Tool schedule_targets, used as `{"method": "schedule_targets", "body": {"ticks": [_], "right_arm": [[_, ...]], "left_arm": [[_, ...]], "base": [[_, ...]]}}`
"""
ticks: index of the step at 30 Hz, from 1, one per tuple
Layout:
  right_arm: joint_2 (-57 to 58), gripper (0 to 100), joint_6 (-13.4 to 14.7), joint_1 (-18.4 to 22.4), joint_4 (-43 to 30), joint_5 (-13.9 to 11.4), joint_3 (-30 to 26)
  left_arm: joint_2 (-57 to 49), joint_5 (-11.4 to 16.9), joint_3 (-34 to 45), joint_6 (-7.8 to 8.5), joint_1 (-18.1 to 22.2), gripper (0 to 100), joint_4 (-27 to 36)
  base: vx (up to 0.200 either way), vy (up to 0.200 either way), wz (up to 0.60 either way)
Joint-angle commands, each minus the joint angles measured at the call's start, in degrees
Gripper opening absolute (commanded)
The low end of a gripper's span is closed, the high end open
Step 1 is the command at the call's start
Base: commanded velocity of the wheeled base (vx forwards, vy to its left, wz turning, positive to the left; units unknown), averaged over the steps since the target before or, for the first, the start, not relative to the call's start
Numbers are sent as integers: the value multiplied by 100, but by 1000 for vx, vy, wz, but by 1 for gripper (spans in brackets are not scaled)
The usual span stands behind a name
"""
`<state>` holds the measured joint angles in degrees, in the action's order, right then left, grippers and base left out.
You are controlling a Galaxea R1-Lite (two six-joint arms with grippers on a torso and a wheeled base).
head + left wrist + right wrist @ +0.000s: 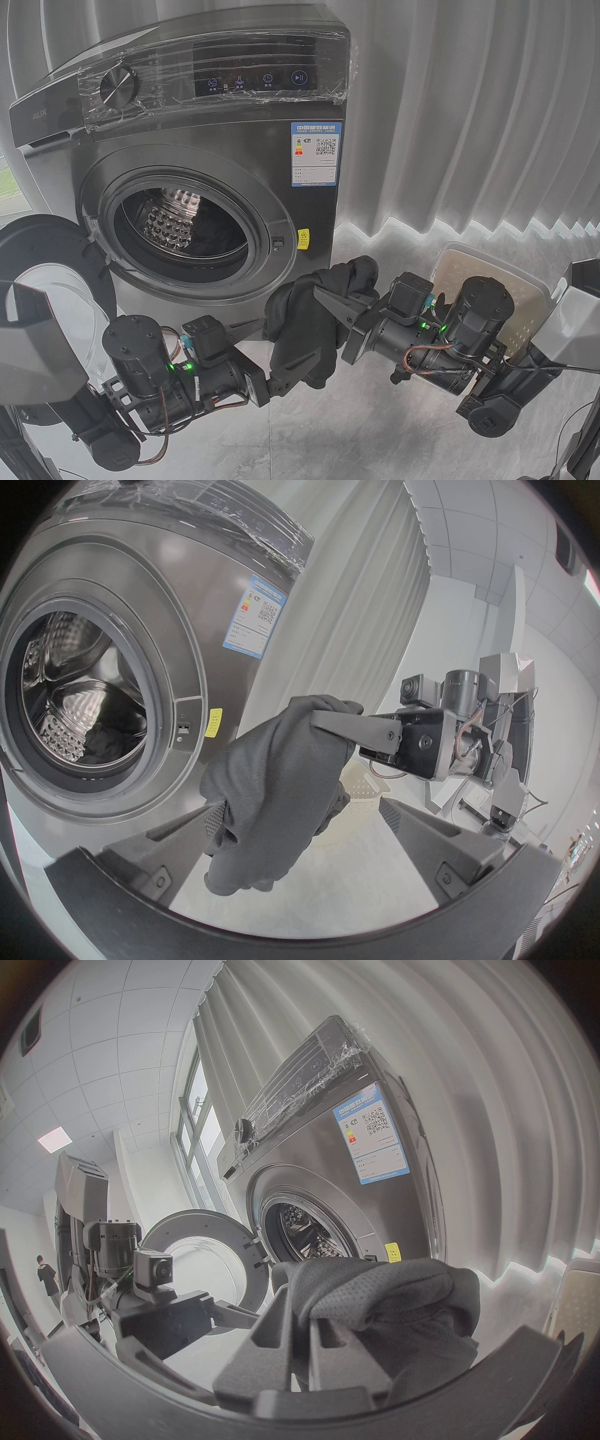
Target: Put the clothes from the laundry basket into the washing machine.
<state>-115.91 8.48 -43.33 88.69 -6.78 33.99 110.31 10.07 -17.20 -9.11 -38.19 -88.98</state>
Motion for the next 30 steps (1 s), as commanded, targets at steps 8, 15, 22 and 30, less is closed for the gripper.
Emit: {"method": "schedule_targets", "body": {"ticks": [8, 15, 22, 30], "right_arm": [[-116, 0, 145, -273, 0, 177, 143], [-116, 0, 171, -370, -18, 256, 222], [-116, 0, 268, -352, -27, 326, 214], [-125, 0, 347, -299, -18, 449, 231]], "left_arm": [[843, -102, -714, 181, -65, 100, -14], [1221, -146, -1154, 251, -65, 100, -23], [1361, -313, -1655, 216, -48, 100, -23], [1396, -348, -1672, 208, -48, 0, -41]], "base": [[0, 0, 0], [0, 0, 0], [0, 0, 0], [0, 0, 0]]}}
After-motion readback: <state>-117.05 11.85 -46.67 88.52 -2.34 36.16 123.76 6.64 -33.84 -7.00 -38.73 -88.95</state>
